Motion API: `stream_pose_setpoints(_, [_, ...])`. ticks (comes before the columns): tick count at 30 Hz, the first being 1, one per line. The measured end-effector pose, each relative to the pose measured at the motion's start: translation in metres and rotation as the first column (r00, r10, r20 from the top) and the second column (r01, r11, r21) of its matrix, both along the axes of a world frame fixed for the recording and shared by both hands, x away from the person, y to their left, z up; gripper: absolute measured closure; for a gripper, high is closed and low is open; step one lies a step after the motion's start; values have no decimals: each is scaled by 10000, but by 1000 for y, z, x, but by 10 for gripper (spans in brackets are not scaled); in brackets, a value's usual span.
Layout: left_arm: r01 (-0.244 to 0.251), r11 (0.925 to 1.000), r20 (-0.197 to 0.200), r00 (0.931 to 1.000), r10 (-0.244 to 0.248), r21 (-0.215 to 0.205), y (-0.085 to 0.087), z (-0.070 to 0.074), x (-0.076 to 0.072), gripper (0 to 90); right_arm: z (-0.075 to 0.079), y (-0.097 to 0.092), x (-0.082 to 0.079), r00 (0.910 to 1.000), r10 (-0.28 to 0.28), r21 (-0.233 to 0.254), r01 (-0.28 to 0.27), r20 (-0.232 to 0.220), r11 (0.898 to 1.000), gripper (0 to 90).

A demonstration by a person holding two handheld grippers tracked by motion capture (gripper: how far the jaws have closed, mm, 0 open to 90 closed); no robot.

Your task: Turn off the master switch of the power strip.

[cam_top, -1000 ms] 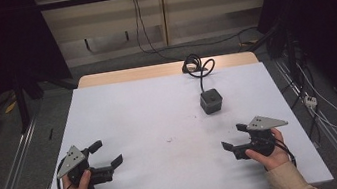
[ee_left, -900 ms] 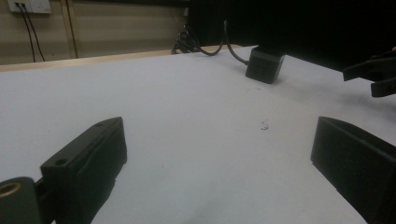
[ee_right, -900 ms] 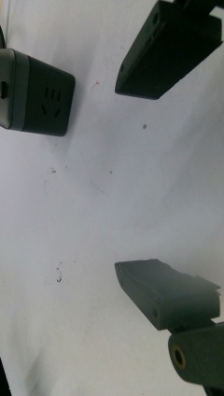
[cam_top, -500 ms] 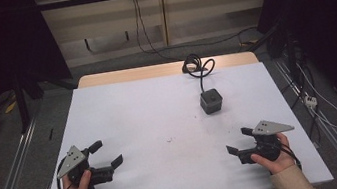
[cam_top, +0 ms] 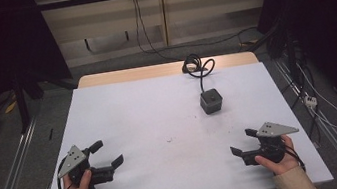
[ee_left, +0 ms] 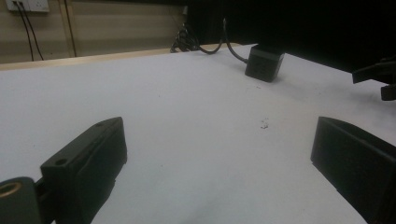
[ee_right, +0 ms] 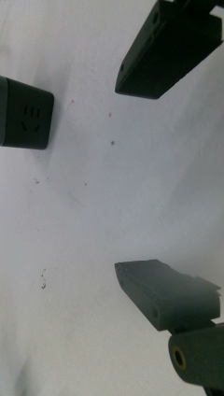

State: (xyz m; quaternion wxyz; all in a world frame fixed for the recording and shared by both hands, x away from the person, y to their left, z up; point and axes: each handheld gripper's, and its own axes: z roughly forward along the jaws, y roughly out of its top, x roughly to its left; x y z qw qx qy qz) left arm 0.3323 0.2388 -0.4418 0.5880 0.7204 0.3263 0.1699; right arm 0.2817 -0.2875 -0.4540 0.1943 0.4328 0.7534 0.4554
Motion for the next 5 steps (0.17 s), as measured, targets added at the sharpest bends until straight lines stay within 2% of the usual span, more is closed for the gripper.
stream_pose_setpoints(5, [74, 9999, -61, 10000, -73, 119, -2, -1, 1, 34, -2, -3, 0, 9999, -125, -5, 125, 38, 9999, 117])
